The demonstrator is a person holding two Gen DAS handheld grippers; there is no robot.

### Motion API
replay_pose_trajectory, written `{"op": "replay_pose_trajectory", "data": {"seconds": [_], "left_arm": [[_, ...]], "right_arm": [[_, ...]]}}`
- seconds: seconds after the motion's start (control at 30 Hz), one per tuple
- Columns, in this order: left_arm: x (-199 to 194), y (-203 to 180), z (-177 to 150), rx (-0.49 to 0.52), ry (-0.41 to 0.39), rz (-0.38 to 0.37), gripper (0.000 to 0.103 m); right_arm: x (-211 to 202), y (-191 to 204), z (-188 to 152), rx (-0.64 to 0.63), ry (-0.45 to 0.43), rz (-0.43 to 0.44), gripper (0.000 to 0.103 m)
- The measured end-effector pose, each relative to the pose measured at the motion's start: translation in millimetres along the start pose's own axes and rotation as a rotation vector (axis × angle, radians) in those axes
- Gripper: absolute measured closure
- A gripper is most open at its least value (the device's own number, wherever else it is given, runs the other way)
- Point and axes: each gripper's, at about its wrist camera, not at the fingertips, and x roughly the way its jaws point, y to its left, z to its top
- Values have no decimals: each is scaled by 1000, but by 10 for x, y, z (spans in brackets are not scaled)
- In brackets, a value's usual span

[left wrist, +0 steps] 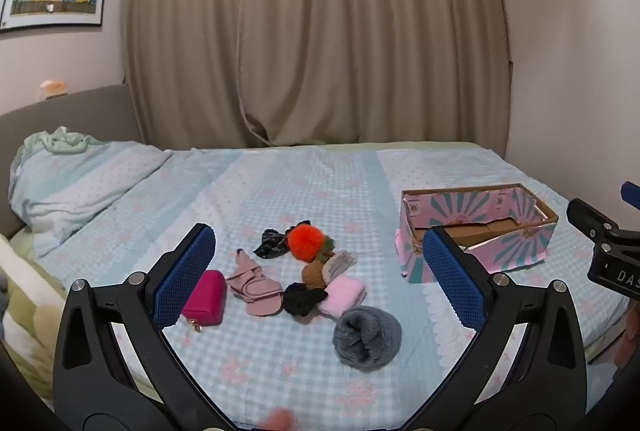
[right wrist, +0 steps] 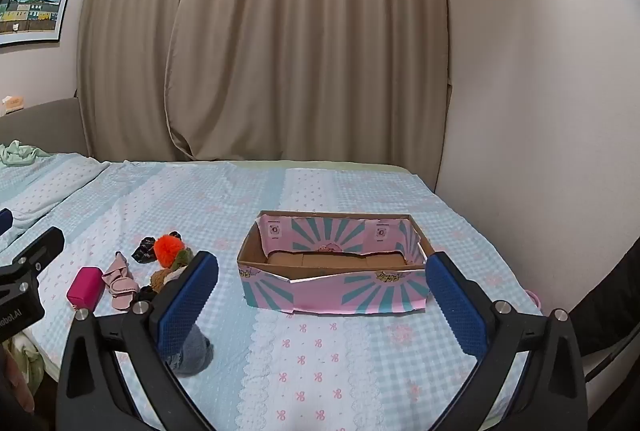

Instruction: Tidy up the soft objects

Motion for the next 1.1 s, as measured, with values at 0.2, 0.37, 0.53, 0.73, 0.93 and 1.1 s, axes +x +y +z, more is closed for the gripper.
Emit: {"op": "replay_pose_trajectory", "data": {"seconds": [0.2,0.37,0.53,0.73,0.93,1.1], "left_arm": [[-5,83,-38,-56,-20,4,0],[-5,62,46,-42,-2,19,0],[18,51,10,-30,1,27,0],[17,35,15,-24,1,28,0],[6,59,55,-32,5,22,0],[11,68,64,-33,11,19,0]], "right_arm": [[-32,-8,12,18,-6,13,0],[-15,-32,0,10,-3,8,0],[-20,-41,-26,23,4,0,0],[-35,-48,-33,23,3,-4,0],[-25,-26,-49,21,7,-4,0],[-21,-13,-43,21,8,-4,0]]}}
